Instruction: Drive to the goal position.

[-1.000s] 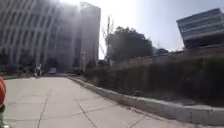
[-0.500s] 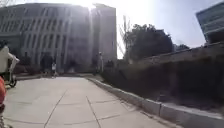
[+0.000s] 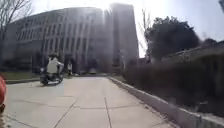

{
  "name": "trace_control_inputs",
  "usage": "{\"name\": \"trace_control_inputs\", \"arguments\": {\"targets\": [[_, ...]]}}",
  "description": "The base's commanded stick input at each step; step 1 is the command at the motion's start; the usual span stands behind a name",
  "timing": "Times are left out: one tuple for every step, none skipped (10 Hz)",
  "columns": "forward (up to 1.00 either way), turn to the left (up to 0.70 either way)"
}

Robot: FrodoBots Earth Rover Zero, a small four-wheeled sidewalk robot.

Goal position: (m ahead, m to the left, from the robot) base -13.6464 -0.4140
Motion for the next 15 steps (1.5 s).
{"name": "trace_control_inputs", "arguments": {"targets": [[0.30,0.00],[0.00,0.00],[0.00,0.00],[0.00,0.00],[0.00,0.00],[0.00,0.00],[0.00,0.00],[0.00,0.00],[0.00,0.00],[0.00,0.00],[0.70,0.00],[0.70,0.00],[0.70,0.00],[0.70,0.00],[0.70,0.00]]}}
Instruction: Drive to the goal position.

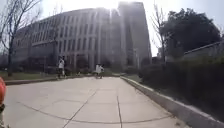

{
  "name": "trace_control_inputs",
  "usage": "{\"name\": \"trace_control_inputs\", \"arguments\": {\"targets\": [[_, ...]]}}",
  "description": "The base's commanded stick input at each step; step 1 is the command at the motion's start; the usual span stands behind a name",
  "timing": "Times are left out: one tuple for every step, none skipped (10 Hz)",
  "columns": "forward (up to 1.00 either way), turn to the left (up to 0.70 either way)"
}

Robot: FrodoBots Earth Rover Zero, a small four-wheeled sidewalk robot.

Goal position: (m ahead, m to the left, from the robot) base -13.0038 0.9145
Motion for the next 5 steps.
{"name": "trace_control_inputs", "arguments": {"targets": [[0.70,0.00],[0.70,0.00],[0.70,0.00],[0.70,0.00],[0.70,0.00]]}}
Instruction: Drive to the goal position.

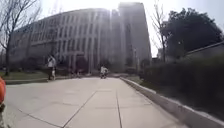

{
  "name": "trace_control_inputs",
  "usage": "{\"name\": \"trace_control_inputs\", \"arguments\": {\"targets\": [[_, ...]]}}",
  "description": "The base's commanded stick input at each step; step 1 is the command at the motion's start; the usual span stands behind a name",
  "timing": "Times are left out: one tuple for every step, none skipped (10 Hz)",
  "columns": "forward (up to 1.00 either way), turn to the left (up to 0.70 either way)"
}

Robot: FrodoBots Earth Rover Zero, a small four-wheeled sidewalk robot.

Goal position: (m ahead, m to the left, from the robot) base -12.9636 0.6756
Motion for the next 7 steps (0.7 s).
{"name": "trace_control_inputs", "arguments": {"targets": [[0.70,0.00],[0.70,0.00],[0.70,0.00],[0.70,0.00],[0.70,0.00],[0.70,0.00],[0.70,0.00]]}}
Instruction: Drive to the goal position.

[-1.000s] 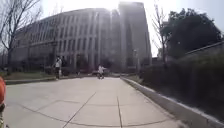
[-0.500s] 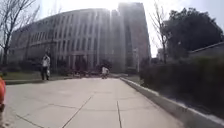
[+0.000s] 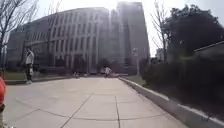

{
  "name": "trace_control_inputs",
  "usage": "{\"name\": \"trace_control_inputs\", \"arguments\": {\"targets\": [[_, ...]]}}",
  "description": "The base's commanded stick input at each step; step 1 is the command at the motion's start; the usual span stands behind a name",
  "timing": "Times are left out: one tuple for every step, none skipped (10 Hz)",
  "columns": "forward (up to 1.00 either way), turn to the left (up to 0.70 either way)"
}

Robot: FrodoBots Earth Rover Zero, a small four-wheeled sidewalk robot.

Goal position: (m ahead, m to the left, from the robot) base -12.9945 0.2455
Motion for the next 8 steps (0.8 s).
{"name": "trace_control_inputs", "arguments": {"targets": [[0.70,0.00],[0.70,0.00],[0.70,0.00],[0.70,0.00],[0.70,0.00],[0.70,0.00],[0.70,0.00],[0.70,0.35]]}}
